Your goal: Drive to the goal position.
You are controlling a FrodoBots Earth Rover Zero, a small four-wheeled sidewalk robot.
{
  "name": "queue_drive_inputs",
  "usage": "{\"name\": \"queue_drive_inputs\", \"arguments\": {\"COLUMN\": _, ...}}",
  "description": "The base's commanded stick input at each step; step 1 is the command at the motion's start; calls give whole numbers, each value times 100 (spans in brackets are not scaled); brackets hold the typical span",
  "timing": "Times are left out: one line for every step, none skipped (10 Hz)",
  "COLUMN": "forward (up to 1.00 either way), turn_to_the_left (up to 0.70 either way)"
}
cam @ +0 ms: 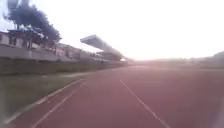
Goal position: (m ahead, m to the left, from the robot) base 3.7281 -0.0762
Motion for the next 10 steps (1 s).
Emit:
{"name": "queue_drive_inputs", "arguments": {"forward": 70, "turn_to_the_left": 0}}
{"name": "queue_drive_inputs", "arguments": {"forward": 70, "turn_to_the_left": 0}}
{"name": "queue_drive_inputs", "arguments": {"forward": 70, "turn_to_the_left": 0}}
{"name": "queue_drive_inputs", "arguments": {"forward": 70, "turn_to_the_left": 0}}
{"name": "queue_drive_inputs", "arguments": {"forward": 70, "turn_to_the_left": 0}}
{"name": "queue_drive_inputs", "arguments": {"forward": 70, "turn_to_the_left": 0}}
{"name": "queue_drive_inputs", "arguments": {"forward": 70, "turn_to_the_left": 0}}
{"name": "queue_drive_inputs", "arguments": {"forward": 70, "turn_to_the_left": 0}}
{"name": "queue_drive_inputs", "arguments": {"forward": 70, "turn_to_the_left": 0}}
{"name": "queue_drive_inputs", "arguments": {"forward": 70, "turn_to_the_left": 0}}
